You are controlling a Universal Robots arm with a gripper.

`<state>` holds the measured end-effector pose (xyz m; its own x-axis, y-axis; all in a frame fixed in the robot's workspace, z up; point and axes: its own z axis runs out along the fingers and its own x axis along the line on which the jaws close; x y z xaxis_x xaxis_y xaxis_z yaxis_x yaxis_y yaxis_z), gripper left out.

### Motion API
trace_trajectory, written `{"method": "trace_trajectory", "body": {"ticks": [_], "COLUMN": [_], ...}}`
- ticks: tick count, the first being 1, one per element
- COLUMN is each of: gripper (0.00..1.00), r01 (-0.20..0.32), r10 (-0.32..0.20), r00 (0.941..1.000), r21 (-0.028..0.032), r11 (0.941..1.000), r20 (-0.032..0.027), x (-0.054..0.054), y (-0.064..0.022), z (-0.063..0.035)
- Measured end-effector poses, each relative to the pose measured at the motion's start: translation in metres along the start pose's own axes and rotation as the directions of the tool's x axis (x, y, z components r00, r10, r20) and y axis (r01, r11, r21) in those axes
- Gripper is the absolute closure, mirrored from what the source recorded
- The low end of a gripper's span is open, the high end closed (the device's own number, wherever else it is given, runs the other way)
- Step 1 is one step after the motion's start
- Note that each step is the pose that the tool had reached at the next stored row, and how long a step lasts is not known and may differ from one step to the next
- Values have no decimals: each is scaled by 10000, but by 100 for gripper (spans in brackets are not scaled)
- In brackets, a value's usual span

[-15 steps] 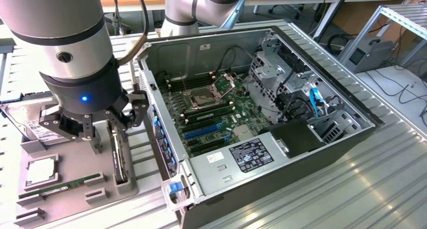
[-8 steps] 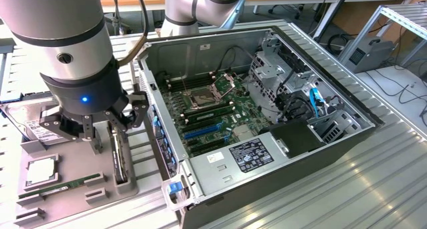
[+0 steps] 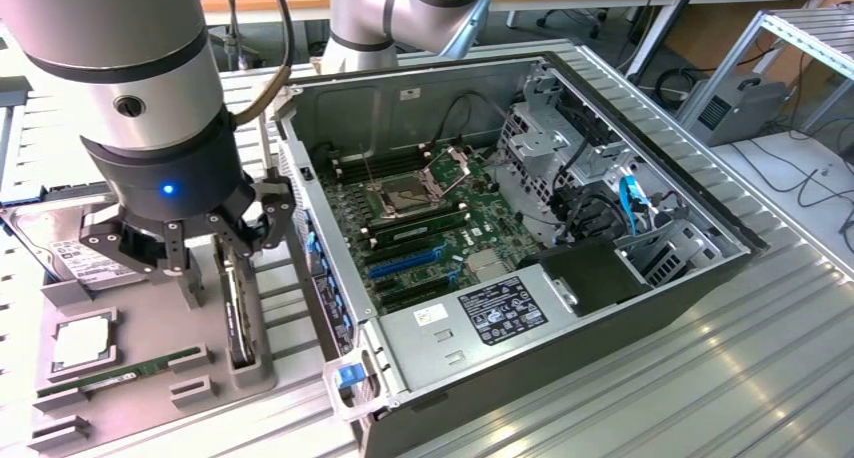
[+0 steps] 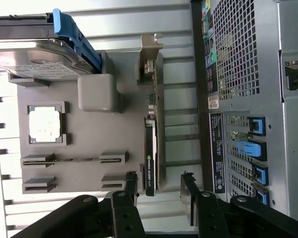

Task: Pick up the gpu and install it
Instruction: 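Pick up the gpu and move the gpu toward the slot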

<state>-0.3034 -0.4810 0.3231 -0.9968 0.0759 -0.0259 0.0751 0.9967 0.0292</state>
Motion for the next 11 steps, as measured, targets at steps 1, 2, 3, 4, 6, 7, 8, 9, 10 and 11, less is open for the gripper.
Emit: {"method": "trace_trajectory", "body": {"ticks": [1,2,3,4,6,7,8,9,10,11], "gripper": [52,52,52,52,52,52,52,52,52,52], "r01": [0,0,0,0,0,0,0,0,1,1], "r10": [0,0,0,0,0,0,0,0,-1,-1], "r00": [10000,10000,10000,10000,10000,10000,10000,10000,10000,10000], "r21": [3,5,7,8,10,9,10,10,10,10], "r11": [10000,10000,10000,10000,10000,10000,10000,10000,10000,10000], "r20": [0,0,1,1,1,2,1,1,1,1], "x": [1,1,2,3,5,6,6,7,7,7], "y": [12,23,34,44,66,77,84,91,97,102], "z": [1,1,2,2,3,4,3,4,4,4]}}
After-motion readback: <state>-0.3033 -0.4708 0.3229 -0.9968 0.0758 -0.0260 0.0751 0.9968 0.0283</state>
